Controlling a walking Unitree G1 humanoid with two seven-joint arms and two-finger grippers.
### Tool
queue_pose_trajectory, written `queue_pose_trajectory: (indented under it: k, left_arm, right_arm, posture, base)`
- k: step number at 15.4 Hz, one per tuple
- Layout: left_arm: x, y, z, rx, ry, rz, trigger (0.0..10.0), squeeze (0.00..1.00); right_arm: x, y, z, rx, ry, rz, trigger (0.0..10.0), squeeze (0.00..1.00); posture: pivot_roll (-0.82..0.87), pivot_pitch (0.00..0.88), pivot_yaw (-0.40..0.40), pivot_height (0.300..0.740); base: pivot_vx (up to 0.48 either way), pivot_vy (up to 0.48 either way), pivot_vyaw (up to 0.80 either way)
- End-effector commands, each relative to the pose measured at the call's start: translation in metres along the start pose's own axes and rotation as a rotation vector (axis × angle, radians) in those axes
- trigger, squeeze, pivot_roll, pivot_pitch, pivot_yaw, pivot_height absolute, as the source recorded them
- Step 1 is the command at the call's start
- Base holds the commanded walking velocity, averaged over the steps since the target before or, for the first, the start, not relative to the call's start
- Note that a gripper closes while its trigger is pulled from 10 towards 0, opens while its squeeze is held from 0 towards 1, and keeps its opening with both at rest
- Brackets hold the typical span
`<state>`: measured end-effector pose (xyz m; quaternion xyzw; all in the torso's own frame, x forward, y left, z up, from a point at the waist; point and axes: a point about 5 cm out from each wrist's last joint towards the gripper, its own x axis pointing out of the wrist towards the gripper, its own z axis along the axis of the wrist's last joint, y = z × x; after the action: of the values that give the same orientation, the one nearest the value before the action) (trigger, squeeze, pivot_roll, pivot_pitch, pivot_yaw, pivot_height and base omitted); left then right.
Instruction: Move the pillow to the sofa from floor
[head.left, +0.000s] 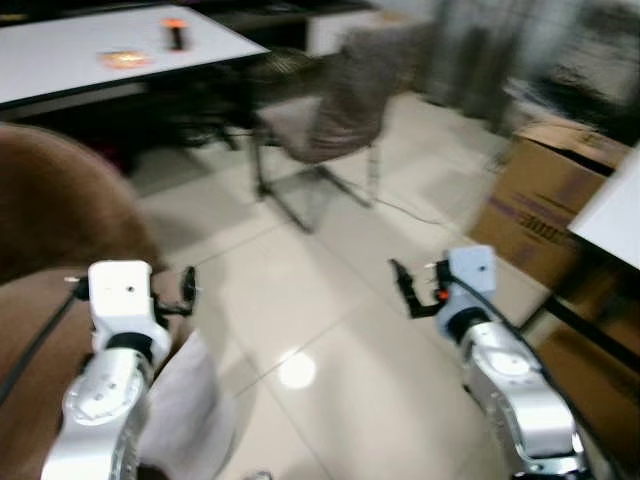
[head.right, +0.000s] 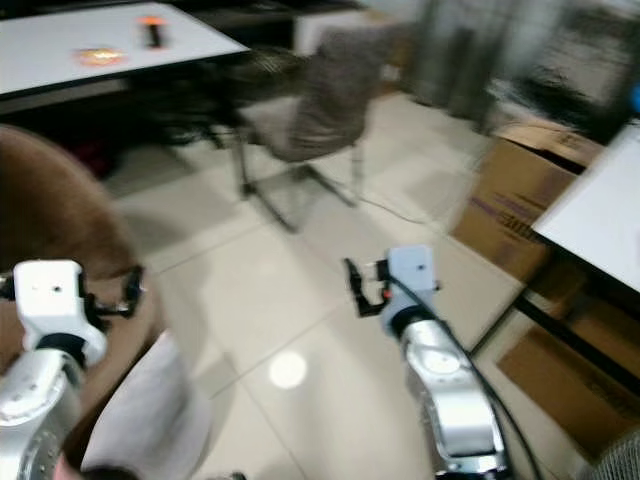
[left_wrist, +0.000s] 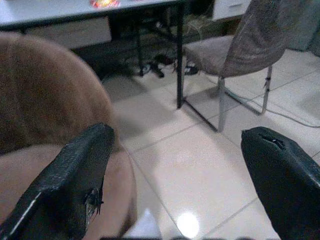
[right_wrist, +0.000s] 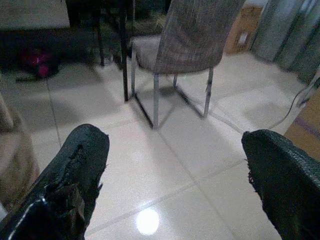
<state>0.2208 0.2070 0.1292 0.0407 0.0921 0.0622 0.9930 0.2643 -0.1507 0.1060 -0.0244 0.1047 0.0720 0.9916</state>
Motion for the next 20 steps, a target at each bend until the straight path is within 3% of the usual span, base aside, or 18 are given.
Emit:
queue_pose_trajectory:
  k: [1,4,8,12,13,16,19,20]
  left_arm:
    - [-0.002,-0.001,0.005,0.018,-0.013,-0.013,10.0,0.0]
    - [-0.002,-0.005,0.002,0.055,-0.013,-0.031,10.0,0.0]
    - [-0.001,0.006,0.004,0.035,-0.022,0.025,10.0,0.0]
    - [0.005,0.0,0.014,0.059,-0.07,0.008,10.0,0.0]
    - [0.004,-0.001,0.016,0.07,-0.077,0.001,10.0,0.0]
    - [-0.002,0.003,0.012,0.047,-0.057,0.01,10.0,0.0]
    - [0.002,0.013,0.011,0.028,-0.062,0.068,10.0,0.0]
    - [0.005,0.013,0.01,0.024,-0.057,0.084,10.0,0.0]
  right_arm:
    - [0.001,-0.002,0.0,0.02,0.016,-0.012,10.0,1.0]
    - [0.003,-0.004,-0.001,0.054,0.018,-0.031,10.0,1.0]
    - [0.004,0.004,-0.004,0.051,0.054,-0.016,10.0,1.0]
    - [0.009,0.002,0.002,0.036,0.027,-0.022,10.0,1.0]
    - [0.01,0.009,0.007,0.034,0.004,0.02,10.0,1.0]
    - [0.013,0.008,0.005,0.055,-0.002,0.006,10.0,1.0]
    - [0.016,0.017,0.012,-0.054,-0.052,0.064,10.0,1.0]
    - [0.015,0.015,0.012,-0.04,-0.066,0.069,10.0,1.0]
  posture:
    - [-0.01,0.0,-0.044,0.74]
    - [-0.01,0.0,-0.033,0.74]
    - [-0.01,0.0,-0.042,0.74]
    - [-0.01,0.0,-0.04,0.74]
    - [0.0,0.0,-0.037,0.74]
    - [0.03,0.0,-0.052,0.74]
    - [0.01,0.0,-0.043,0.74]
    - [0.0,0.0,-0.026,0.74]
  base:
    - [0.0,0.0,0.8]
    - [0.0,0.0,0.8]
    - [0.0,0.0,0.8]
    - [0.0,-0.12,0.8]
    - [0.0,-0.48,0.8]
    - [0.0,-0.145,0.8]
    - [0.0,0.0,0.8]
    - [0.0,0.0,0.8]
